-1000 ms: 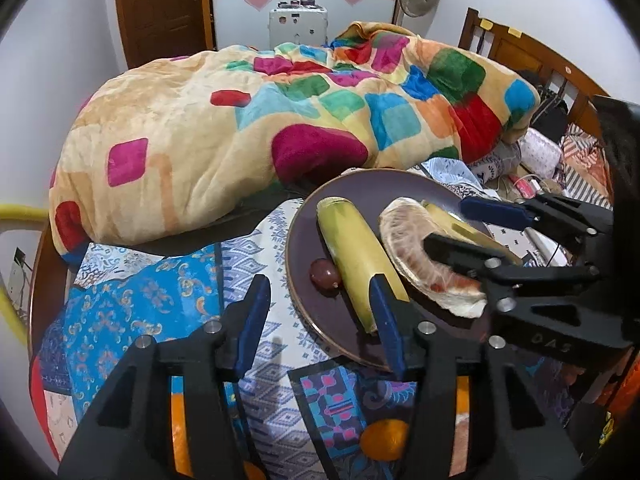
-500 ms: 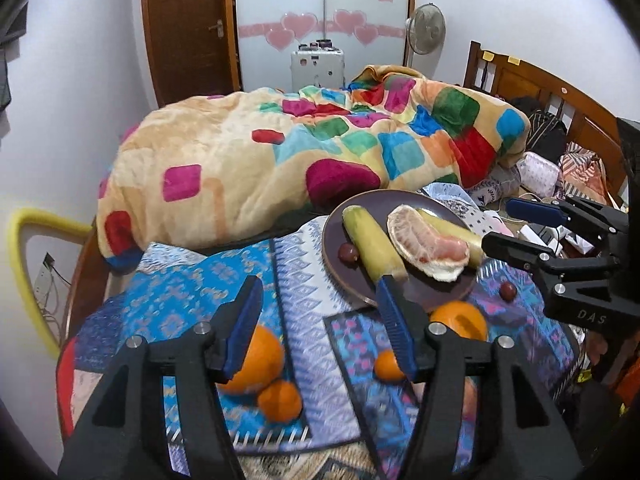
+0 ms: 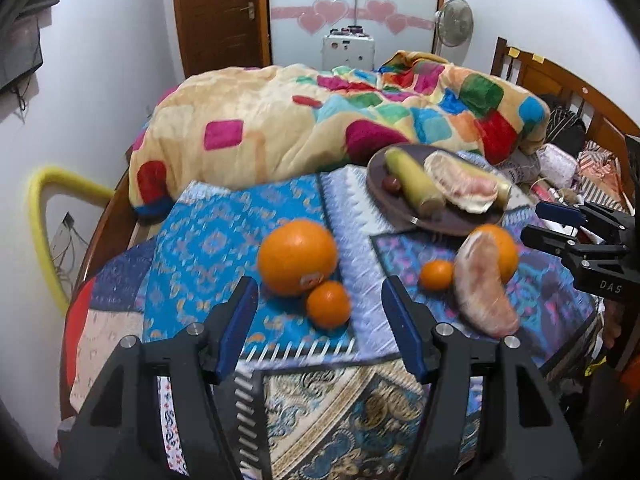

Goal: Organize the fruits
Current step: 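Grasp a large orange with the right tool while the left tool grasps the stickered orange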

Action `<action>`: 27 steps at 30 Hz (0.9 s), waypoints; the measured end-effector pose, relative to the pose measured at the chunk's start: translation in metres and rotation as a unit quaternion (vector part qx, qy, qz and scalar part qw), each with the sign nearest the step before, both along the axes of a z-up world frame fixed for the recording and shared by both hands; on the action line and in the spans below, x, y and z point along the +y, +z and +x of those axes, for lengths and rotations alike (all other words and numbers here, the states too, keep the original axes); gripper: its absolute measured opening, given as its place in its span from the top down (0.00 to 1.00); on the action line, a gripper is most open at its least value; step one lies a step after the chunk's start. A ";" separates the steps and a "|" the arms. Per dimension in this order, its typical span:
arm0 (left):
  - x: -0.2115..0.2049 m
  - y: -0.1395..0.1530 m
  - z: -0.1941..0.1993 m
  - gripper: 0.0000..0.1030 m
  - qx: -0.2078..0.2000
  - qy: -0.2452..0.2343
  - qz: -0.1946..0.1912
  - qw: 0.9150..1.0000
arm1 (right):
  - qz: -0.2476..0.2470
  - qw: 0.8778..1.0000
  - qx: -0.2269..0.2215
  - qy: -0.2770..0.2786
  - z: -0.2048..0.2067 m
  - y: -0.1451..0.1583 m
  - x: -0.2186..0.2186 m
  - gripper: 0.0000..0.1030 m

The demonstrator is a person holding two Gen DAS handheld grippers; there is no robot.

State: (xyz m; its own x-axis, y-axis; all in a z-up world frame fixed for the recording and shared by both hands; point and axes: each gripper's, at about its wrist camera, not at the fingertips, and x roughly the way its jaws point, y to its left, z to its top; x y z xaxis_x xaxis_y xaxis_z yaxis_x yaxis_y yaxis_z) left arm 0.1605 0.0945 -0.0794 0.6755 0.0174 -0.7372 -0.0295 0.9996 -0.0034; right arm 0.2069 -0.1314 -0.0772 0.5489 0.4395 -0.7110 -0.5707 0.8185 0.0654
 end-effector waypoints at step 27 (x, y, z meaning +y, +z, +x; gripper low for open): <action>0.019 -0.033 0.029 0.21 0.010 0.025 -0.008 1.000 | -0.001 0.998 0.054 0.023 0.009 -0.034 0.017 0.41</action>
